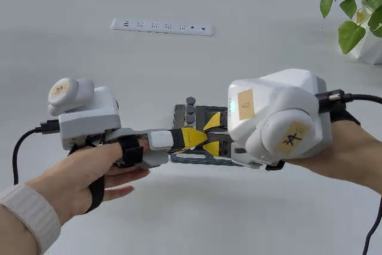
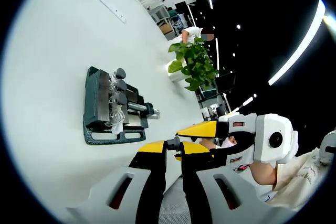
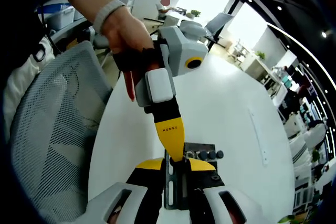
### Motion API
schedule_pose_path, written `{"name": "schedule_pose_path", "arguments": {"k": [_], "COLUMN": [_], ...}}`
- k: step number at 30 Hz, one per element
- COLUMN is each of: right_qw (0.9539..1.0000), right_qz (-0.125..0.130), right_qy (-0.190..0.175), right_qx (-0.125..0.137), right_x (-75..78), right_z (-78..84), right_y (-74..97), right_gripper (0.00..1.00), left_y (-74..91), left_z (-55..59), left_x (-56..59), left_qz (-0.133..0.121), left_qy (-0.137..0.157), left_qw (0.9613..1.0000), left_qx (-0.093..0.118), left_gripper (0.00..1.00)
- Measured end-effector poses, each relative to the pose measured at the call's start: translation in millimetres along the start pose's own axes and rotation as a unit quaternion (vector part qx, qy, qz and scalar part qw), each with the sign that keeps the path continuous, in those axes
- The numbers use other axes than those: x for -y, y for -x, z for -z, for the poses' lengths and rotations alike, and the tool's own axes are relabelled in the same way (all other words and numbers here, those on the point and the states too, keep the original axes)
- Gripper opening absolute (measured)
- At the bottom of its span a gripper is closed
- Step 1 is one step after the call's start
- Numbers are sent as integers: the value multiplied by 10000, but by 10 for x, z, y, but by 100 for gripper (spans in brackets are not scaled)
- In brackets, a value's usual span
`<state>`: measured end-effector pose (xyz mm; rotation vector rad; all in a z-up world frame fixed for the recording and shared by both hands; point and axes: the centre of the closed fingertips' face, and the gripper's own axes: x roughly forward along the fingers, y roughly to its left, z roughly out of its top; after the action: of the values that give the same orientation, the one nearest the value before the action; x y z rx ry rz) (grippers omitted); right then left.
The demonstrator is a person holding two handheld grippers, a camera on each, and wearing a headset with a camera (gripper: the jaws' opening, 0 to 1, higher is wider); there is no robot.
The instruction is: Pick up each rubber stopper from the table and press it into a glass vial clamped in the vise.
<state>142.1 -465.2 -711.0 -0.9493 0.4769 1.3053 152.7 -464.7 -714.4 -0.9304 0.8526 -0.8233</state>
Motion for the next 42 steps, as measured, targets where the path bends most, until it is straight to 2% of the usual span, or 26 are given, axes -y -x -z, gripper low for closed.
{"name": "schedule_pose_path", "arguments": {"k": [1,4,10,15,20,28,42], "right_qw": [10000,9999,9997,9996,9994,9990,9987], "right_qz": [-29,-119,-184,-245,-282,-366,-452], "right_qy": [-2,-60,-91,-105,-128,-173,-225], "right_qx": [25,101,105,115,170,184,94], "right_x": [-5,-22,-32,-47,-51,-63,-82], "right_z": [-16,-50,-67,-98,-123,-151,-163], "right_y": [15,41,89,138,140,153,152], "right_gripper": [14,14,11,9,8,8,8], "left_y": [5,12,40,59,67,94,101], "left_z": [6,15,49,84,84,62,82], "left_x": [24,82,140,171,202,190,200], "left_qz": [92,271,463,533,610,737,775], "left_qy": [31,69,22,-33,-57,-43,-77], "left_qw": [9999,9996,9987,9981,9976,9965,9963], "left_qx": [-36,-76,-222,-319,-332,-398,-352], "left_gripper": [7,7,6,6,6,6,6]}}
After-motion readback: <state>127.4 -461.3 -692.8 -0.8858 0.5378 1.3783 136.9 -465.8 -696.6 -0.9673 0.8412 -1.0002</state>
